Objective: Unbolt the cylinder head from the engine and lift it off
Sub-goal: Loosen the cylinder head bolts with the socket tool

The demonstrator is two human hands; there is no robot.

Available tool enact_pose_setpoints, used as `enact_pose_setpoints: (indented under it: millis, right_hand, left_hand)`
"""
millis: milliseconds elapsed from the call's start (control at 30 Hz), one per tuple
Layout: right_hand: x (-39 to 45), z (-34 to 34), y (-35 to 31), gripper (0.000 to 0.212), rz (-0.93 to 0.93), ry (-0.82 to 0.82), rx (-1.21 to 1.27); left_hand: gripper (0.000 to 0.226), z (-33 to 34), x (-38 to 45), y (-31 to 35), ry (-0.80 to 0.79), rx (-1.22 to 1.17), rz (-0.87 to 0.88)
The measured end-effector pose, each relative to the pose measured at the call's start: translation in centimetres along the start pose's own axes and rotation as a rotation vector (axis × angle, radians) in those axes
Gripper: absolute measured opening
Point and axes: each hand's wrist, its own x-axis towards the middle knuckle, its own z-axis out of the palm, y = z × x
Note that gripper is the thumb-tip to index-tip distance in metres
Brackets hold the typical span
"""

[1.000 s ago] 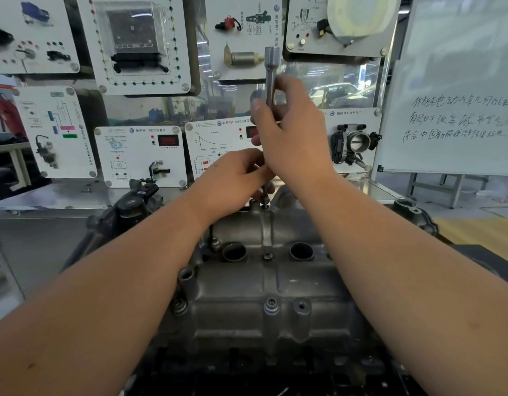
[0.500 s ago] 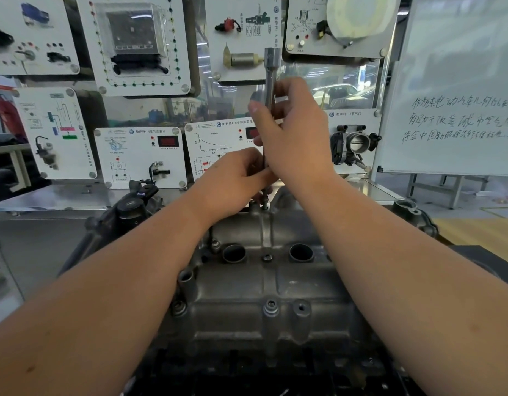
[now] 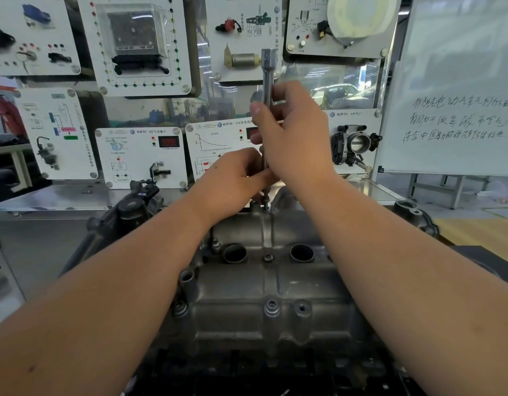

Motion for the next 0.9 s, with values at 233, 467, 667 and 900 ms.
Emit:
enact_pose_setpoints:
  millis: [233,467,667,900]
  right_hand:
    - [0.35,0.03,-0.09,0.024,0.018,-0.030,-0.054]
    - [0.11,0.05,-0.05,0.022,-0.016,-0.013,-0.052]
    - [0.45,0.08,-0.05,0.026,0.020,-0.037,-0.068]
    - [0.10,0.04,-0.10,0.016,0.004,0.008,0.007]
  left_hand:
    - [0.021,0.15,-0.08,0.12,-0.021,-0.052,-0.034]
    - [0.027,0.20,-0.08,0.13,0.007,-0.052,-0.003]
    - [0.021,0.18,-0.06,0.06,-0.014,-0.065,-0.040]
    - [0.025,0.14,-0.01,-0.13,0.000,-0.021,0.002]
